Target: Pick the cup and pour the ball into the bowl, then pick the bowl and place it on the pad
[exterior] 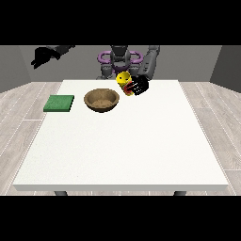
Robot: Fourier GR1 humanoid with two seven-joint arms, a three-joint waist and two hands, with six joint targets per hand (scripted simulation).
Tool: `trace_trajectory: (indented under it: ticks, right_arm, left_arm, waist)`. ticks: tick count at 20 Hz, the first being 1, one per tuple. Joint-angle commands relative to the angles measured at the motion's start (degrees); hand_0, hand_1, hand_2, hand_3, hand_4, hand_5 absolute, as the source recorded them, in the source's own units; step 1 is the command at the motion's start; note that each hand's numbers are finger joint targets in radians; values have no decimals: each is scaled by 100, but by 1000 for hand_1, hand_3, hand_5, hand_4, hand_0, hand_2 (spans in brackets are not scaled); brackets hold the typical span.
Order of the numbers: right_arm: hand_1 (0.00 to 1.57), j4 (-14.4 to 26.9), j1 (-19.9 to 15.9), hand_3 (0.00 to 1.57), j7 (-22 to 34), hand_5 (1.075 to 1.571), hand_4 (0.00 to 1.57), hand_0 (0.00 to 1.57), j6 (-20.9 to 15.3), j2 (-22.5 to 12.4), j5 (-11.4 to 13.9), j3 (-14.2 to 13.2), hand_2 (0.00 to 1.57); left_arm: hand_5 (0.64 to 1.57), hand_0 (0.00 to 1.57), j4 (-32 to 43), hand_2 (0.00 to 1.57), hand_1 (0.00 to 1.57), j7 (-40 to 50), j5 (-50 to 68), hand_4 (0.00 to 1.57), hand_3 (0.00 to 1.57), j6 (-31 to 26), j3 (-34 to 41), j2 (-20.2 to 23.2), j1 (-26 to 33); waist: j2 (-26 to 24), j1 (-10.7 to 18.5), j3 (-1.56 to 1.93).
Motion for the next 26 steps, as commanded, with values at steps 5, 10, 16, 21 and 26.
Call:
trace_trajectory:
  ticks: [5, 10, 16, 21, 26]
  right_arm:
    - [0, -49, -40, 683, -265, 1568, 546, 0, 259, 25, -11, 135, 364]
    - [0, 278, -414, 676, 146, 1567, 541, 0, 119, -85, 35, 124, 343]
    - [0, 585, -367, 658, -95, 1566, 551, 0, 6, 40, 227, 209, 348]
    - [0, 896, -279, 663, -205, 1567, 564, 0, 34, 173, 273, 270, 388]
    - [0, 1126, -621, 604, -501, 1566, 573, 0, 14, 216, 330, 281, 347]
  left_arm:
    - [1257, 1420, 543, 1571, 1420, 693, -1132, 1510, 1571, 1080, -498, 228, -472]
    - [1310, 1496, 1148, 1571, 1496, 1817, -2280, 1480, 1571, 1641, -1237, 178, -951]
    - [1364, 1565, 1776, 1571, 1565, 2857, -3480, 1497, 1571, 1813, -1955, 405, -1640]
    - [1517, 1571, 2487, 1571, 1571, 4215, -4703, 1130, 1571, 1875, -2840, -240, -2046]
    - [1433, 1521, 2367, 1571, 1521, 4959, -5435, 1248, 1571, 1499, -3544, -492, -2110]
  waist:
    - [277, -429, 3]
    - [-68, -270, 6]
    - [-198, -137, 9]
    - [-494, -212, 11]
    - [-214, -309, 7]
